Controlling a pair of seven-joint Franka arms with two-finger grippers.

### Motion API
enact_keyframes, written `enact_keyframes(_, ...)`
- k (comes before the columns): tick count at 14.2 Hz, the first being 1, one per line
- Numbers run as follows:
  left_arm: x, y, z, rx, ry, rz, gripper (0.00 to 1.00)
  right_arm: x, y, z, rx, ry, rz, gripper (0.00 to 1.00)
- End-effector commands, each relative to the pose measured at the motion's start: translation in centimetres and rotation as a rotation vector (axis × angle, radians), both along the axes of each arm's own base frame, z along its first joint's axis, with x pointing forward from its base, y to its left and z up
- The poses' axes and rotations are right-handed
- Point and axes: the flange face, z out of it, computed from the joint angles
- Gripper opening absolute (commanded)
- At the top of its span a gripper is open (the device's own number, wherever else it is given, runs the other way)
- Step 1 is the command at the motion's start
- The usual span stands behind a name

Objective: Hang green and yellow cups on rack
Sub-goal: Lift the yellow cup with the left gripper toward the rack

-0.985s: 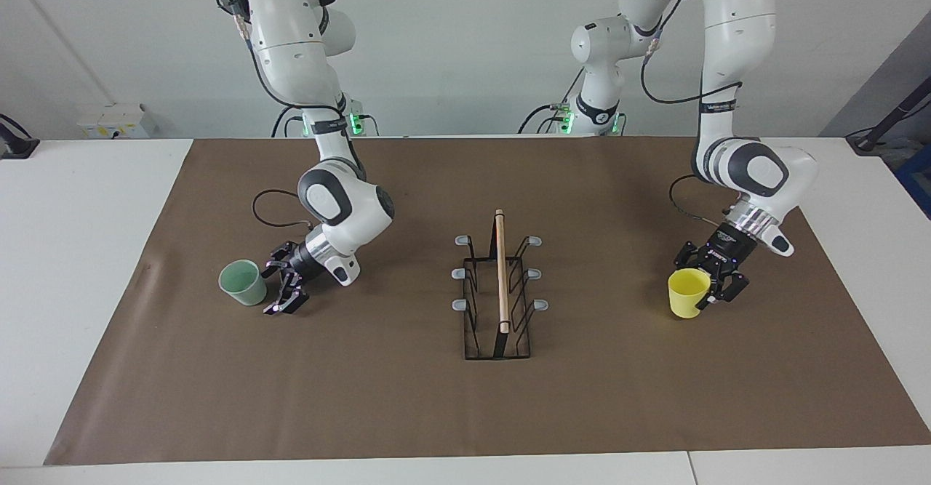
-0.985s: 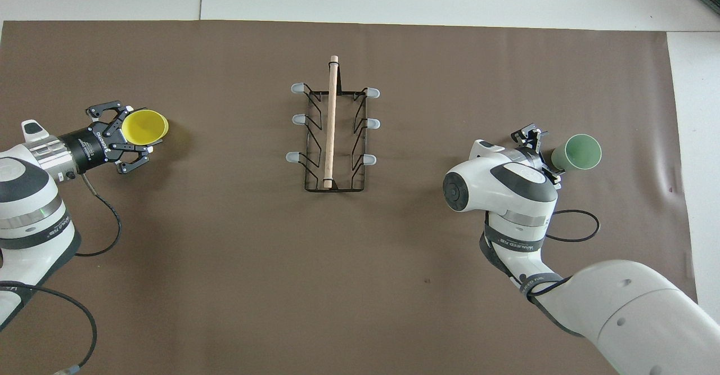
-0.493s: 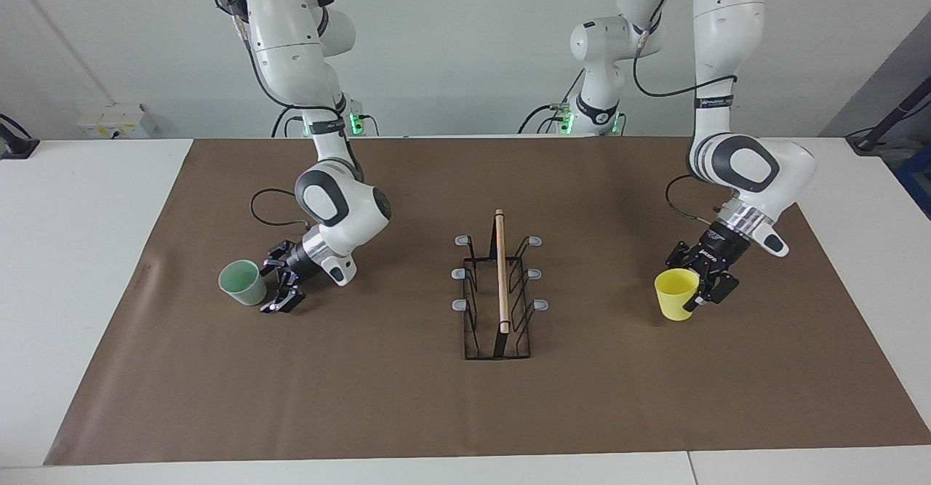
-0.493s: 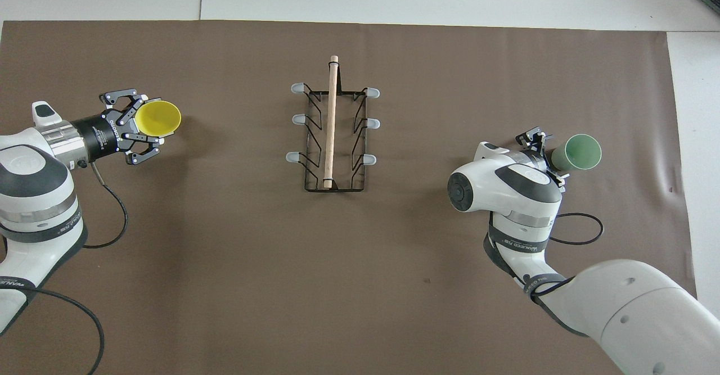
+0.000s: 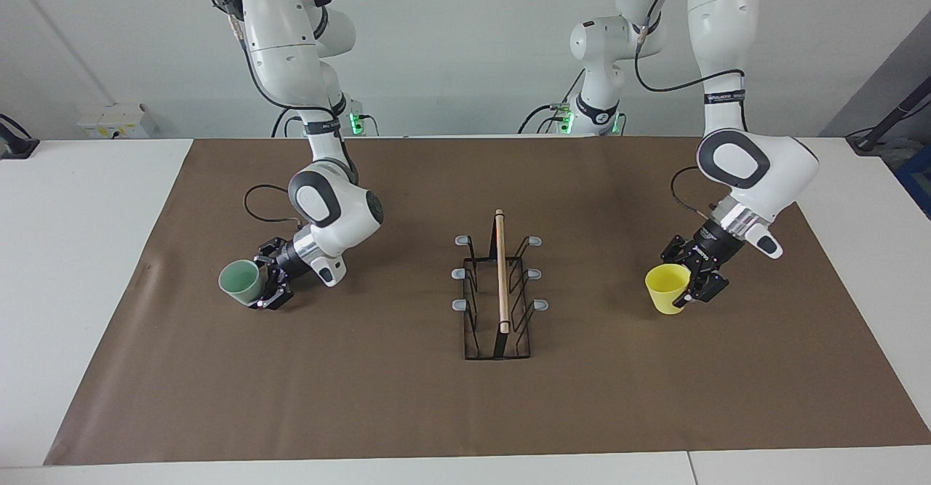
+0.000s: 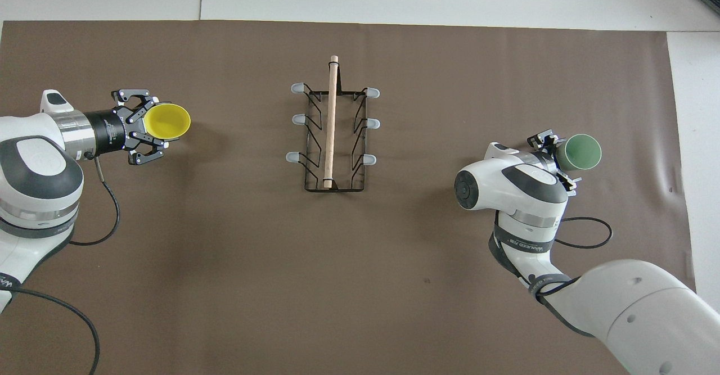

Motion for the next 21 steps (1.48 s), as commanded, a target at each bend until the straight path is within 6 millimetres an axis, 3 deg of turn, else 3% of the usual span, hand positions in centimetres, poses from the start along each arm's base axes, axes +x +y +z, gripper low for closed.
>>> enact_keyframes(1, 0.1, -1.3, 1.7, 0.072, 0.012, -0.018, 0.00, -0.6, -1.8, 0.4, -0.021, -0.059, -0.023, 1.00)
enact_keyframes(8, 0.7, -2.1, 6.0, 0.224, -0.029, -0.143, 0.00, -1.0, -4.3, -0.5, -0.001, -0.113, -0.022, 1.00)
enact_keyframes(9, 1.0, -2.3, 6.8, 0.244, -0.020, -0.170, 0.00, -1.0, -4.9, -0.7, -0.003, -0.109, -0.013, 0.36)
enact_keyframes(10, 1.2, -2.5, 7.5, 0.262, -0.007, -0.192, 0.00, -1.3, -5.0, -0.8, -0.019, -0.102, -0.001, 0.00)
enact_keyframes(14, 1.5, -2.9, 10.1, 0.356, 0.010, -0.250, 0.00, -1.2, -5.0, -0.7, -0.022, -0.098, 0.008, 0.00)
enact_keyframes(16, 1.2, -4.7, 10.9, 0.436, 0.008, -0.294, 0.00, -0.9, -4.8, -0.5, -0.037, -0.073, 0.028, 0.00)
enact_keyframes(19, 0.5, -9.0, 11.7, 0.555, 0.030, -0.289, 0.00, -0.3, -4.4, 0.1, -0.043, -0.079, 0.037, 0.00)
enact_keyframes(21, -0.3, -13.0, 12.0, 0.646, 0.033, -0.278, 0.00, 1.0, -4.0, 2.2, -0.031, -0.078, 0.030, 0.00)
